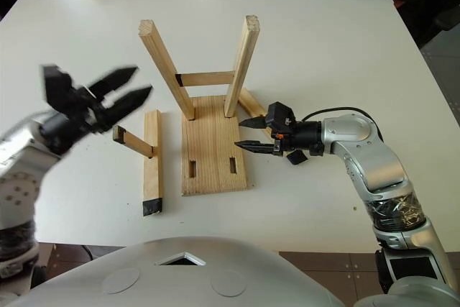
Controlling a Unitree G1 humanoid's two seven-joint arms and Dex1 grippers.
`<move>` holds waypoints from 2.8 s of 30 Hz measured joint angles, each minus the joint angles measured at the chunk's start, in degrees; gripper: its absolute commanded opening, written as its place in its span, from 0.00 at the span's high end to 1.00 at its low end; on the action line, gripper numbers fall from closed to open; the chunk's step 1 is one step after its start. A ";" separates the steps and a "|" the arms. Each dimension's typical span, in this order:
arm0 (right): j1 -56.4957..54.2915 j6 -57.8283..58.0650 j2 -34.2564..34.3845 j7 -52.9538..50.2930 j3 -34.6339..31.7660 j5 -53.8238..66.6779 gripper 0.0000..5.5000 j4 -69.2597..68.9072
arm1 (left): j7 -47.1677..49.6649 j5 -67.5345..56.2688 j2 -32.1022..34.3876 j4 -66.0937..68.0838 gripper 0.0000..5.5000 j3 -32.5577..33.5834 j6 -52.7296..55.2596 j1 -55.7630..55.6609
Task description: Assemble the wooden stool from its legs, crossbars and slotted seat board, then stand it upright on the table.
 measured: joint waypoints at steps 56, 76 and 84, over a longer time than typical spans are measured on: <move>3.49 -0.71 -1.03 -2.24 -0.35 -0.05 0.56 -1.33 | -9.32 17.07 20.39 -3.00 0.23 9.70 -6.24 24.12; 2.70 -0.74 -1.06 -2.17 -0.47 -0.03 0.56 -1.62 | -6.26 25.05 13.40 12.79 0.15 2.85 -4.49 18.78; 1.83 -0.75 -1.12 -1.09 -0.42 -0.02 0.56 -1.22 | -4.63 27.22 9.59 15.22 0.40 0.42 -6.85 15.72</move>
